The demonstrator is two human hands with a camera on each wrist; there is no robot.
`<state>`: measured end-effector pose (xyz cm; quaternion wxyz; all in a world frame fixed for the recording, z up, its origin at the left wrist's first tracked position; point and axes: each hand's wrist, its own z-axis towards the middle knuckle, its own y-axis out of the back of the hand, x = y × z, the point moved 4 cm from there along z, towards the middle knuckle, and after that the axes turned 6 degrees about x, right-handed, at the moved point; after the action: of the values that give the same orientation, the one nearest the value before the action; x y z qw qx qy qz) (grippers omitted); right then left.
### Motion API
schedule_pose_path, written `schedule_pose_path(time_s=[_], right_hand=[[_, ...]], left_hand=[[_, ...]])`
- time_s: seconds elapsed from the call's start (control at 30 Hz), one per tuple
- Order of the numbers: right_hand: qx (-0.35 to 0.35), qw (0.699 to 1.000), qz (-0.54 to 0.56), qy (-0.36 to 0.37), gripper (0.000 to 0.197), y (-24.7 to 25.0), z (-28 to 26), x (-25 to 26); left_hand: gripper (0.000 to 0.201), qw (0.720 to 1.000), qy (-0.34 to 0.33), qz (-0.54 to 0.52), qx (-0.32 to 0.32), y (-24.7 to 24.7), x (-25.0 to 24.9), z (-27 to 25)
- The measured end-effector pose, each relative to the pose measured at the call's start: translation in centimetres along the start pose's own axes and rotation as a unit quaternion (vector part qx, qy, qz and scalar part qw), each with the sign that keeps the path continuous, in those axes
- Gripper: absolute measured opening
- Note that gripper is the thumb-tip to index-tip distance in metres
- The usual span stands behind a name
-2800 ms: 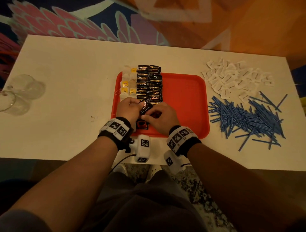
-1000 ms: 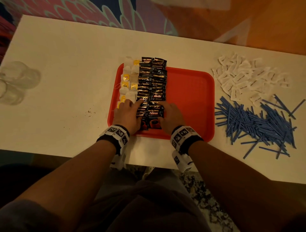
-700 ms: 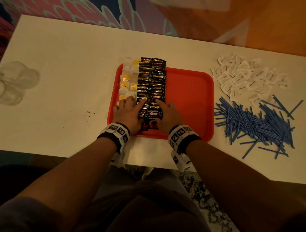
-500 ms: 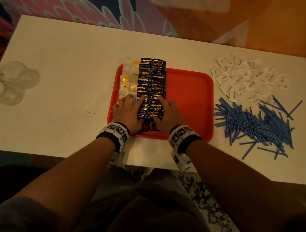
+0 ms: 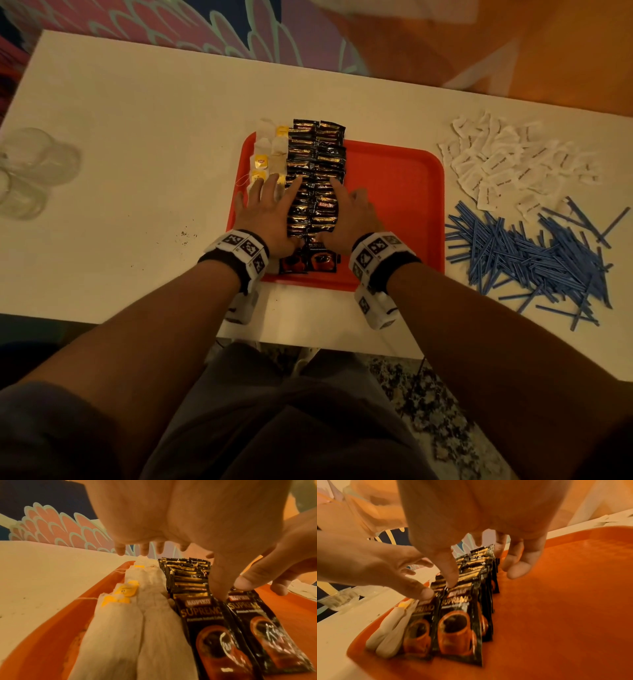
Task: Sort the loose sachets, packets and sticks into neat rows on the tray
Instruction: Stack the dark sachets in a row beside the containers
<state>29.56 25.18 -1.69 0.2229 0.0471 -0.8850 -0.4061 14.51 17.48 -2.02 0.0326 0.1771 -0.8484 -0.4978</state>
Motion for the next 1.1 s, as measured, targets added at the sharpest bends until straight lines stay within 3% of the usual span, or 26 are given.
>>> schedule_pose_path(time_s=[0.17, 0.47, 0.63, 0.73, 0.8, 0.83, 0.9, 0.97, 1.03, 1.1], right_hand=[[0.052, 0.997, -0.045, -0.026, 0.114, 0.0, 0.8, 0.5], [0.029, 0.999, -0.018, -0.04, 0.119, 2.3, 2.1, 1.4], [0.064, 0.996, -0.019, -0.064, 0.119, 2.3, 2.6, 1.6], [0.039, 0.997, 0.034, -0.056, 0.113, 2.3, 3.1, 1.3], [-0.014, 0.988, 0.155, -0.025, 0.102, 2.9, 3.4, 1.2], [-0.035, 0.974, 0.222, -0.018, 0.094, 3.2, 3.6, 1.0], [-0.029, 0.948, 0.314, -0.039, 0.08, 3.3, 3.6, 1.0], [-0.013, 0.926, 0.372, -0.056, 0.071, 2.8, 3.7, 1.5], [-0.008, 0.915, 0.4, -0.055, 0.064, 2.4, 4.1, 1.9], [-0.007, 0.905, 0.423, -0.049, 0.055, 2.6, 3.9, 2.2]], left_hand=[[0.123, 0.998, -0.007, 0.048, 0.033, -0.1, 0.1, 0.7], [0.122, 0.999, -0.026, -0.009, 0.021, 0.7, 0.7, 1.8], [0.128, 0.998, -0.053, 0.02, 0.041, 0.7, 0.8, 2.6], [0.123, 0.995, -0.079, -0.067, 0.007, 1.0, 1.1, 3.0], [0.111, 0.965, -0.096, -0.241, -0.029, 1.6, 1.2, 3.4], [0.101, 0.933, -0.082, -0.347, -0.039, 1.9, 1.3, 3.4], [0.087, 0.844, -0.021, -0.536, -0.016, 2.0, 1.1, 3.4], [0.081, 0.757, 0.024, -0.653, 0.026, 1.9, 0.4, 3.2], [0.074, 0.727, 0.027, -0.685, 0.037, 2.1, -0.1, 3.2], [0.069, 0.727, 0.016, -0.685, 0.04, 2.7, -0.4, 3.2]])
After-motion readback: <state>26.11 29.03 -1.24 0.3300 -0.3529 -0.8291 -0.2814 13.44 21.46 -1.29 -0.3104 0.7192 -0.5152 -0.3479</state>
